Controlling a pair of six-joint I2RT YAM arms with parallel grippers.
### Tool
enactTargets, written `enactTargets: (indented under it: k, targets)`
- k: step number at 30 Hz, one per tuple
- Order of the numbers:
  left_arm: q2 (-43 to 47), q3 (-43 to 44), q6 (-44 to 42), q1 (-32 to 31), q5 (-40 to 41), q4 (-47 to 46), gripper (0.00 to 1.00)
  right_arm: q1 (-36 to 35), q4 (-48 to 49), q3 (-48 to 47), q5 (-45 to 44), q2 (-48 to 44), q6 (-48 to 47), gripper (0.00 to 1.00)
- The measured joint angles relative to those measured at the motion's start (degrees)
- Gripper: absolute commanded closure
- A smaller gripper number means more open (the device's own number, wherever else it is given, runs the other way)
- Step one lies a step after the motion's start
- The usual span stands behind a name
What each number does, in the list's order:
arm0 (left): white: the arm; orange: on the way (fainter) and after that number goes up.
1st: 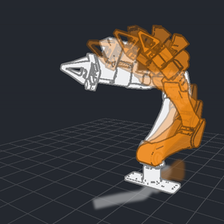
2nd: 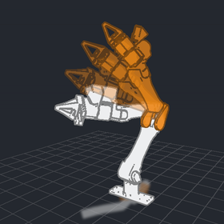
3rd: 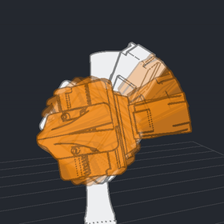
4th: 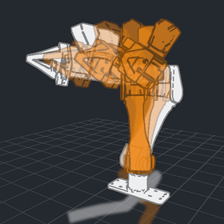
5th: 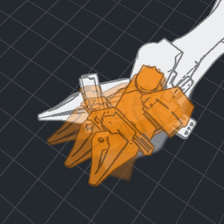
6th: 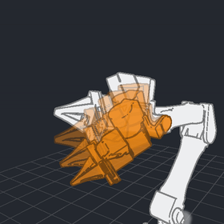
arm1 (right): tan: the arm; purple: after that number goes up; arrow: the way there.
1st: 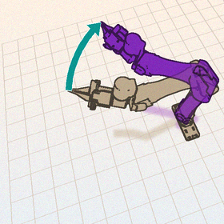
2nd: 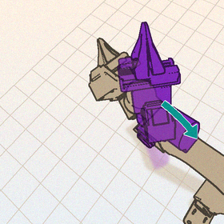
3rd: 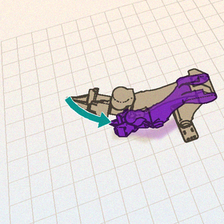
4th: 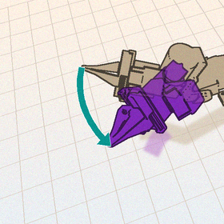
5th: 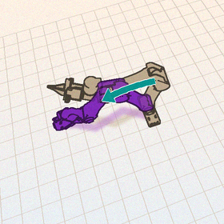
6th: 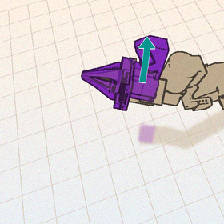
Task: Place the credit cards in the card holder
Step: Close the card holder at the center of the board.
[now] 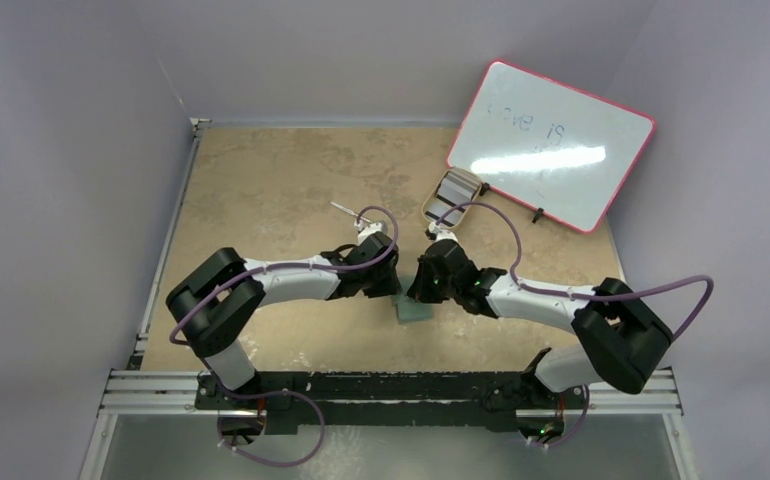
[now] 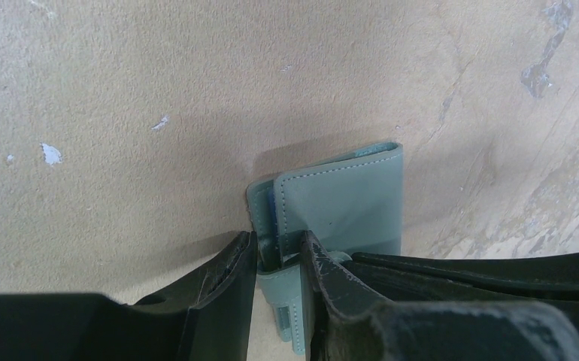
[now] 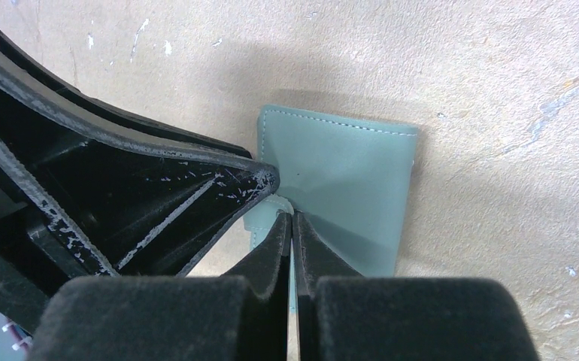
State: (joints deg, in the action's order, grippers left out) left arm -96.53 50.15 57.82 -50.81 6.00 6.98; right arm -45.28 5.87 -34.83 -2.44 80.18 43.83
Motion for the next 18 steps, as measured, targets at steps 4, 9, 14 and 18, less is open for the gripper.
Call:
enactTargets:
  k: [4, 9, 14, 18]
  targets:
    - [0.0, 0.0, -0.1, 0.0, 0.0, 0.0, 0.74, 0.0, 0.0, 0.0, -0.2, 0.0, 0.0, 1.0]
    - [0.0, 0.1, -0.1, 0.0, 0.1, 0.1, 0.74, -0.1, 0.0, 0.0, -0.6, 0.0, 0.1, 1.0]
    - [0.0, 0.3, 0.0, 0.0, 0.3, 0.5, 0.74, -0.1, 0.2, 0.1, -0.9, 0.0, 0.3, 1.0]
    - [0.2, 0.8, 0.0, -0.1, 0.9, 1.7, 0.74, -0.1, 1.0, 0.5, -0.9, 0.0, 0.6, 1.0]
